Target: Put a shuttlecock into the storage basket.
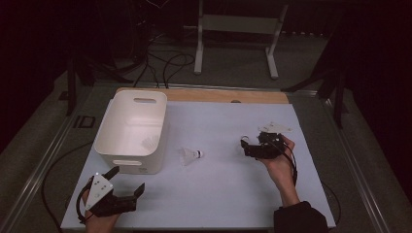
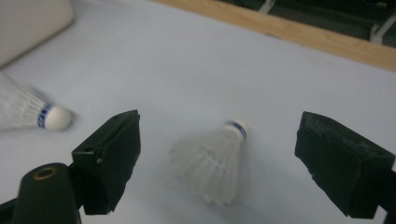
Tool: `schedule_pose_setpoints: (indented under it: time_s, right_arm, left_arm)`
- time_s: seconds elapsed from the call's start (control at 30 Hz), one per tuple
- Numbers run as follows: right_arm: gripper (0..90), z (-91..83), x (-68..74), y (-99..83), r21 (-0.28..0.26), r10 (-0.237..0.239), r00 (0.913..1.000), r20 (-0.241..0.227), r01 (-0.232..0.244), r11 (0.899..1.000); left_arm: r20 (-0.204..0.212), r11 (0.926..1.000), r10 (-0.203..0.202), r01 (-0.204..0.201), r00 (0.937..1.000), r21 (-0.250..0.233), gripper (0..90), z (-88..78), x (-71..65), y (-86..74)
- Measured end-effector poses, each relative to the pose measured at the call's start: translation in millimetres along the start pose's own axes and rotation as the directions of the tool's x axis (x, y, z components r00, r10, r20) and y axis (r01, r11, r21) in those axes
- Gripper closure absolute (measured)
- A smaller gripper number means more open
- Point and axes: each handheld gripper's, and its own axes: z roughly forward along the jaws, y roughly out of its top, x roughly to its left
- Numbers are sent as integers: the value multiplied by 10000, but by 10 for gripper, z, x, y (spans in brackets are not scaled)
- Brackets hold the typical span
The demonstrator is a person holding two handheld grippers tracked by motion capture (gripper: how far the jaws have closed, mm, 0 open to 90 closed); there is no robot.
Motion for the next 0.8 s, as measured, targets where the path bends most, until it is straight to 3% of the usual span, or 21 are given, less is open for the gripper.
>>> schedule_pose_setpoints:
  time_s: [0.33,0.8]
  right_arm:
    - [161,59,-73,-126,399,-19,9997,243,10,9992]
    - [285,187,-32,-160,919,-400,9983,426,360,9951]
  left_arm:
    - [19,10000,34,-35,10000,49,0,5,-1,0]
    - [23,10000,33,-33,10000,44,0,3,0,-1]
